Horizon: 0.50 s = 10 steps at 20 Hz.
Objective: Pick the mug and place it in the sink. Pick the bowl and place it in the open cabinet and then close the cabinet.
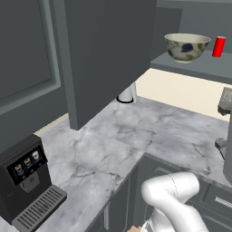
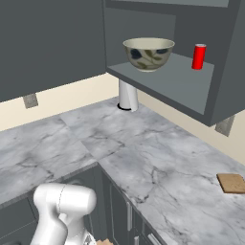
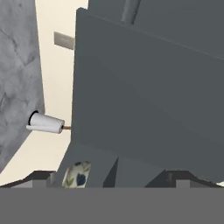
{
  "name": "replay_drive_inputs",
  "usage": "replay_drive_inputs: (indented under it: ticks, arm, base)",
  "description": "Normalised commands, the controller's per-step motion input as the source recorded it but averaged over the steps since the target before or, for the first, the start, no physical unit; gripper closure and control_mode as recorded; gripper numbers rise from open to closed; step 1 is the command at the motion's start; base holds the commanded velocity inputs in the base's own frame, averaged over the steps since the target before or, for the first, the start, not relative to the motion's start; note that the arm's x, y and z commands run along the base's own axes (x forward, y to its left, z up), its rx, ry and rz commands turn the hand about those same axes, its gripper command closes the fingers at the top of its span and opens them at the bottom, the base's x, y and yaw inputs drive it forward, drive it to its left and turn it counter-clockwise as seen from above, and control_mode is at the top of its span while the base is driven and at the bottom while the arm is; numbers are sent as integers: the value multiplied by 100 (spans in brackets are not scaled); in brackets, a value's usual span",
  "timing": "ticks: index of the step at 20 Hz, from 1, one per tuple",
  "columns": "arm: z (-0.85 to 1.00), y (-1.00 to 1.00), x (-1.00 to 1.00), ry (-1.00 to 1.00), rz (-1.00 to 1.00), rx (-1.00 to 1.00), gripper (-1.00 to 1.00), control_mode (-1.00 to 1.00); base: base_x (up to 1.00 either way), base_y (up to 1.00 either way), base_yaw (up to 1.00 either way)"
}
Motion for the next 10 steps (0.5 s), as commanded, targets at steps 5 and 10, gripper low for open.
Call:
replay_drive_inputs:
  ticks: [5, 10]
  arm:
    - [-7, 53, 0, -3, 0, 13, -100, -100]
    - [-15, 42, 0, -2, 0, 20, -100, -100]
  base:
    - [0, 0, 0]
    - [0, 0, 0]
